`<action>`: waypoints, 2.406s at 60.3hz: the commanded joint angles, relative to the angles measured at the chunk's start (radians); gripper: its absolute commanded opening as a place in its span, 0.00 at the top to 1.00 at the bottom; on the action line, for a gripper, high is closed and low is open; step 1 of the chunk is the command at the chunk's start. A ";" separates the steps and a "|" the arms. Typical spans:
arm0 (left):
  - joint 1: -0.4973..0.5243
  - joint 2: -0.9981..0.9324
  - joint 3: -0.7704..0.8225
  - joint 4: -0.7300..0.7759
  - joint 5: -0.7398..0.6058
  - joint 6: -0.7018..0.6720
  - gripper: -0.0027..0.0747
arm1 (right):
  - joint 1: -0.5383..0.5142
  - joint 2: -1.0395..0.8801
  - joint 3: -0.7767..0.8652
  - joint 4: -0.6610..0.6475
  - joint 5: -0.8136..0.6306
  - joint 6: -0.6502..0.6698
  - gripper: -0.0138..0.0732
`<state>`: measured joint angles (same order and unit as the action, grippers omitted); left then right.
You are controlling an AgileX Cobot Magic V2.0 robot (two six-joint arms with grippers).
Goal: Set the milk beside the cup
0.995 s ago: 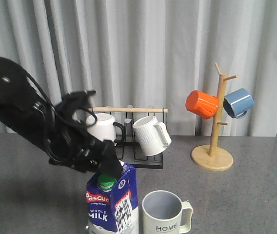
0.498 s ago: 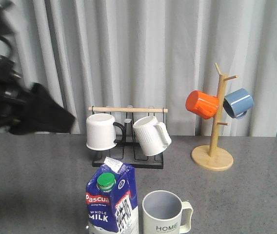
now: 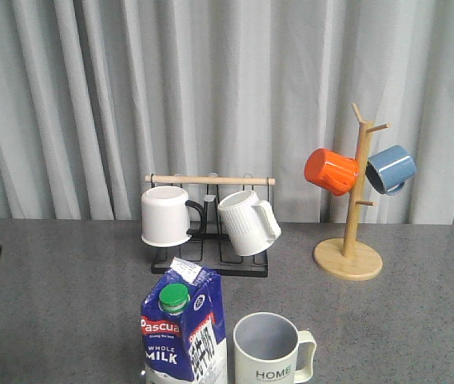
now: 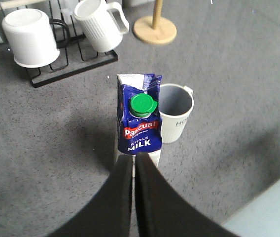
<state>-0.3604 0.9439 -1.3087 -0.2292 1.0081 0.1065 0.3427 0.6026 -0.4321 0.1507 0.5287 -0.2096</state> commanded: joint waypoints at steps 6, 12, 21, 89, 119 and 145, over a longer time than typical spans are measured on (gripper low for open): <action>-0.005 -0.151 0.191 -0.031 -0.127 -0.090 0.98 | -0.002 0.002 -0.028 0.003 -0.067 -0.001 0.85; -0.005 -0.208 0.264 -0.031 -0.088 -0.089 0.98 | -0.002 0.002 -0.028 0.003 -0.067 -0.001 0.85; -0.005 -0.251 0.296 -0.031 0.006 -0.089 0.98 | -0.002 0.002 -0.028 0.003 -0.067 -0.001 0.85; 0.368 -0.897 1.335 0.151 -1.051 -0.081 0.97 | -0.002 0.002 -0.028 0.003 -0.058 -0.001 0.85; 0.423 -0.968 1.354 0.152 -1.008 -0.073 0.97 | -0.002 0.002 -0.028 0.003 -0.057 -0.001 0.85; 0.423 -0.968 1.354 0.152 -1.008 -0.073 0.97 | -0.002 0.002 -0.028 0.003 -0.057 -0.001 0.85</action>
<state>0.0607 -0.0110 0.0251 -0.0761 0.0703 0.0367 0.3427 0.6026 -0.4313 0.1507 0.5332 -0.2096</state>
